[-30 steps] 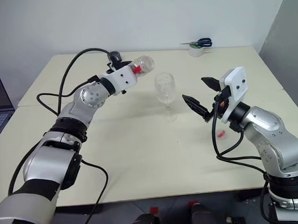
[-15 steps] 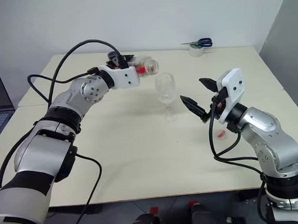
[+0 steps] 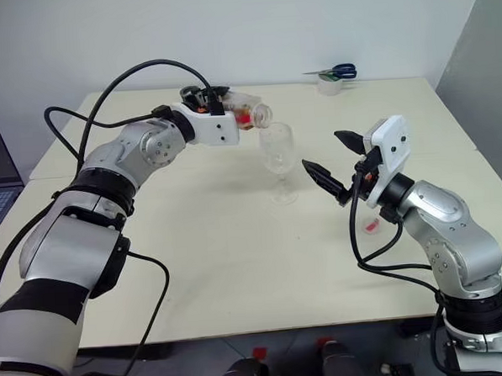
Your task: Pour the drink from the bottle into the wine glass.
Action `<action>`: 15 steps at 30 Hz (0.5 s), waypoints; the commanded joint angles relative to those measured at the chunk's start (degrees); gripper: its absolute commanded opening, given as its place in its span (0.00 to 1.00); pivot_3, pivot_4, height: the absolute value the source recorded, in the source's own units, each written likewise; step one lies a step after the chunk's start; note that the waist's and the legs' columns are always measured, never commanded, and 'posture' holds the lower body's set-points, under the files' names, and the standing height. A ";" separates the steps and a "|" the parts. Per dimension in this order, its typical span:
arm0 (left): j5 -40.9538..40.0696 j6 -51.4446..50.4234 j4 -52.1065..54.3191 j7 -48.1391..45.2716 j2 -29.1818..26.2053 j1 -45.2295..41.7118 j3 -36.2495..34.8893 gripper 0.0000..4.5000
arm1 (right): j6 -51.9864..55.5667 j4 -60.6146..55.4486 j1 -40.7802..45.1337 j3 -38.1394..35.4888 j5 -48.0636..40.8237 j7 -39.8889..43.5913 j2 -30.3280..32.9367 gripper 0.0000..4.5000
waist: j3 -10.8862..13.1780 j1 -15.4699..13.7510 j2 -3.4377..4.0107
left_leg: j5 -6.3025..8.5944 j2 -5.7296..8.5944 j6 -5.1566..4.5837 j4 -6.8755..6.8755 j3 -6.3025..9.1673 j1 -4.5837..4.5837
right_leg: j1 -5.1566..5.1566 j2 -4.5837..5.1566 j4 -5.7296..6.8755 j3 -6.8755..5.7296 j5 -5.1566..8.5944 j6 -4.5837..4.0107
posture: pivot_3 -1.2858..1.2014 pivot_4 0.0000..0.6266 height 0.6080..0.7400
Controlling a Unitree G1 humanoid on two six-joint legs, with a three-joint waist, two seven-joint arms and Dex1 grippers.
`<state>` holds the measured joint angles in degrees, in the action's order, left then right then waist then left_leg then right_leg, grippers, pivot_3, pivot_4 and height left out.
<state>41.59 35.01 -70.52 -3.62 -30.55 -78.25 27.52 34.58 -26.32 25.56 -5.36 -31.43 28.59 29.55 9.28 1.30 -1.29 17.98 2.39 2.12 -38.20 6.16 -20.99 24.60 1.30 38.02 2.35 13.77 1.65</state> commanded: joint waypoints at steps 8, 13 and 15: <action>2.81 1.06 -0.20 4.31 -2.16 -4.30 2.12 0.37 | -1.14 -1.80 0.96 -0.14 0.78 -0.44 -1.34 1.00 | 0.00 0.24 0.00 | 0.00 0.00 0.00 0.00 -0.01 0.00 | 0.03 0.00 0.04 0.01 0.00 0.00 | 0.52 0.24 1.00; 3.72 1.11 -0.51 5.27 -2.41 -4.96 2.84 0.37 | -1.02 -1.61 1.42 -0.03 0.86 -0.71 -1.96 1.00 | 0.00 0.23 0.00 | 0.00 0.01 0.00 -0.01 -0.01 -0.02 | 0.03 0.00 0.04 0.00 0.00 0.00 | 0.52 0.24 1.00; 4.10 1.13 -0.62 5.59 -2.49 -5.19 3.23 0.37 | -0.99 -1.65 1.46 -0.05 0.88 -0.76 -2.05 1.00 | 0.00 0.23 0.00 | 0.00 0.01 0.00 -0.02 -0.01 -0.03 | 0.04 0.00 0.04 -0.01 0.00 0.00 | 0.52 0.24 1.00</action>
<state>45.69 35.67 -72.01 0.58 -31.92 -80.48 31.12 34.51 -26.32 25.60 -4.88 -30.40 28.18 27.56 9.28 1.53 -1.29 17.98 2.41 2.12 -38.21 6.15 -21.02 24.64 1.30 38.07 2.35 13.77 1.65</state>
